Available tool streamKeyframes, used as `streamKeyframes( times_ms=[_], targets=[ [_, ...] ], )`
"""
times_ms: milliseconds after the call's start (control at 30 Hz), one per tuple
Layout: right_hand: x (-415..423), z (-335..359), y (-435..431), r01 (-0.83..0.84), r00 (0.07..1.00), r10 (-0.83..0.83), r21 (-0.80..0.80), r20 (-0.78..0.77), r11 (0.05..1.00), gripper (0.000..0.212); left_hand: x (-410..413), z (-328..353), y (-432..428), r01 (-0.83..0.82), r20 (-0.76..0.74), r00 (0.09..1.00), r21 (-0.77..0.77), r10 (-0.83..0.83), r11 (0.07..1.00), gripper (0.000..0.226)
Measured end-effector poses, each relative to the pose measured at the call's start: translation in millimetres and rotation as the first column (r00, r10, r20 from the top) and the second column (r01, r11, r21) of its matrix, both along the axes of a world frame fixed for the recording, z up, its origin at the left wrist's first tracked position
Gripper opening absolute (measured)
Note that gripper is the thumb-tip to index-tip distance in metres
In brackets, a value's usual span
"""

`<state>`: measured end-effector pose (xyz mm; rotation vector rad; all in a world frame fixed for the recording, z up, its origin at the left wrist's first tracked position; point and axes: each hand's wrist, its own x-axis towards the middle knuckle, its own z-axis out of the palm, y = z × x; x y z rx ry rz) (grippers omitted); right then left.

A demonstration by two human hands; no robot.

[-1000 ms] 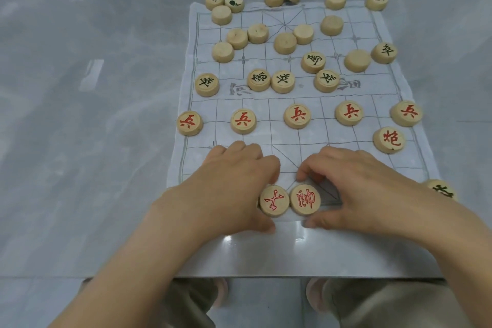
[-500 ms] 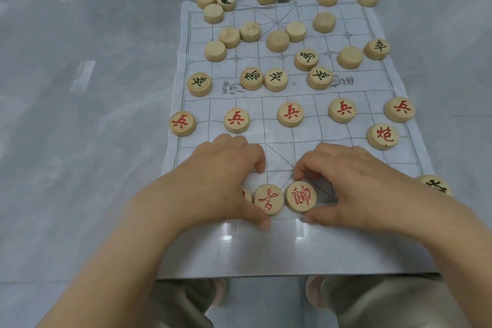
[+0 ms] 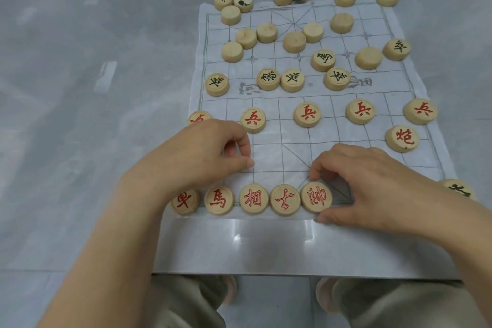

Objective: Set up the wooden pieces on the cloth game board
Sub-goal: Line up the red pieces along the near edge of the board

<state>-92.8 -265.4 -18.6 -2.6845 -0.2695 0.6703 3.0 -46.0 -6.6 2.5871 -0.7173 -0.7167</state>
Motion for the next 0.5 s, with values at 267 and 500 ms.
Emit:
streamKeyframes(
  times_ms=[267,500],
  targets=[
    [-0.4,-0.2,0.2,0.007,1.0,-0.007,0.012,-0.001,1.0,0.046,2.8,-6.0,-0.5,-0.027,0.076,0.997,0.001,0.027,1.0,0.011],
    [-1.0,-2.1,-0.6,0.014,1.0,-0.014,0.021,0.02,1.0,0.047,6.5,-13.7,0.8,-0.048,0.17,0.985,0.035,0.041,0.998,0.014]
  ],
)
